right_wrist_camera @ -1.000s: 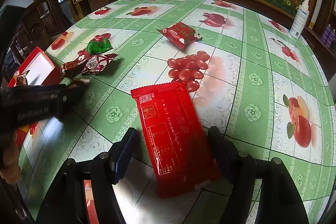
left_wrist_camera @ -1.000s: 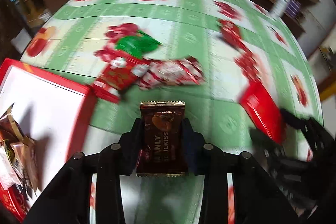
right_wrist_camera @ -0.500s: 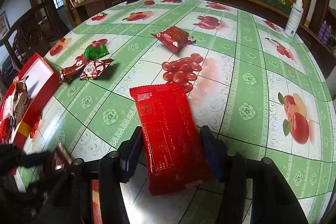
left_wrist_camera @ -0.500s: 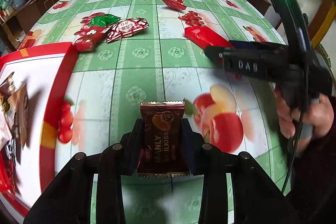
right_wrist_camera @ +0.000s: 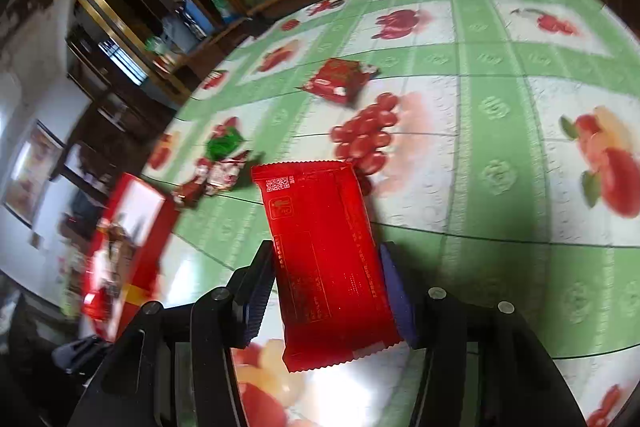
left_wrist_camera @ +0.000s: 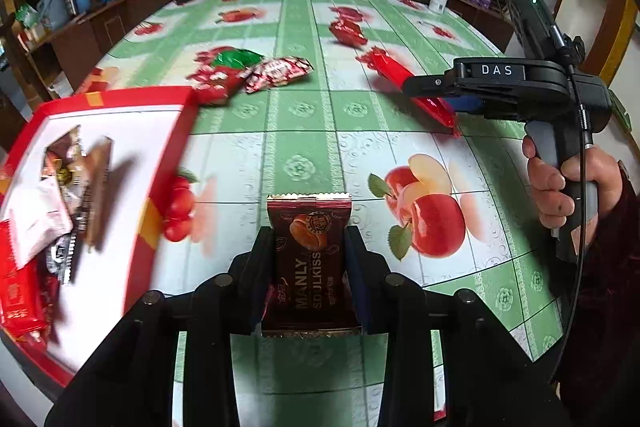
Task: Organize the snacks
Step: 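Carry both packets over the white box and open both grippers to drop them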
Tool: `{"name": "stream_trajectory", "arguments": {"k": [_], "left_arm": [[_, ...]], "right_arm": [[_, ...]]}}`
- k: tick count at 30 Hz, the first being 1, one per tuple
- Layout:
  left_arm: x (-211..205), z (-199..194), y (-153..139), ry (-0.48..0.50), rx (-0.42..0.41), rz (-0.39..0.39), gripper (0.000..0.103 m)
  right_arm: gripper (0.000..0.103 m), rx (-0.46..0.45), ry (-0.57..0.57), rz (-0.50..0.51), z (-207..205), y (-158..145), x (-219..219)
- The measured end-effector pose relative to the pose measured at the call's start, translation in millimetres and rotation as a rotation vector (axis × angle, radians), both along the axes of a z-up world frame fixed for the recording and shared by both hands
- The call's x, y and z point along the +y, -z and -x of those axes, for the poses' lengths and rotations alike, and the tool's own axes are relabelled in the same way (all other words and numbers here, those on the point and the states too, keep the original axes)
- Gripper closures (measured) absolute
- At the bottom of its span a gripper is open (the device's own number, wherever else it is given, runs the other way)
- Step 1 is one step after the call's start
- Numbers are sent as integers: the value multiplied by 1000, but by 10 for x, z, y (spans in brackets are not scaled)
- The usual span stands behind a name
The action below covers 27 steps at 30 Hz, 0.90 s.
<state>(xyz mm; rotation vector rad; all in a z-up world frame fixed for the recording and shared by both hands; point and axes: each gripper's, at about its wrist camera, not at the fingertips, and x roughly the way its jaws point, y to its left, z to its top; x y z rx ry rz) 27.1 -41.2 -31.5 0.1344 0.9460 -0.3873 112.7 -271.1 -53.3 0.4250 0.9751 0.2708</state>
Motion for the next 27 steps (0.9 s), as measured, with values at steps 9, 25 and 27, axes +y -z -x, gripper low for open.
{"name": "stream_trajectory", "arguments": {"k": [9, 25, 27], "left_arm": [[205, 65, -110, -58, -114, -30, 70], [730, 61, -253, -186, -243, -40, 70], [793, 54, -251, -195, -245, -37, 70]], "right_arm": [[50, -17, 31, -49, 30, 0, 53], [50, -81, -20, -67, 65, -56, 475], [50, -89, -31, -64, 52, -65, 566]]}}
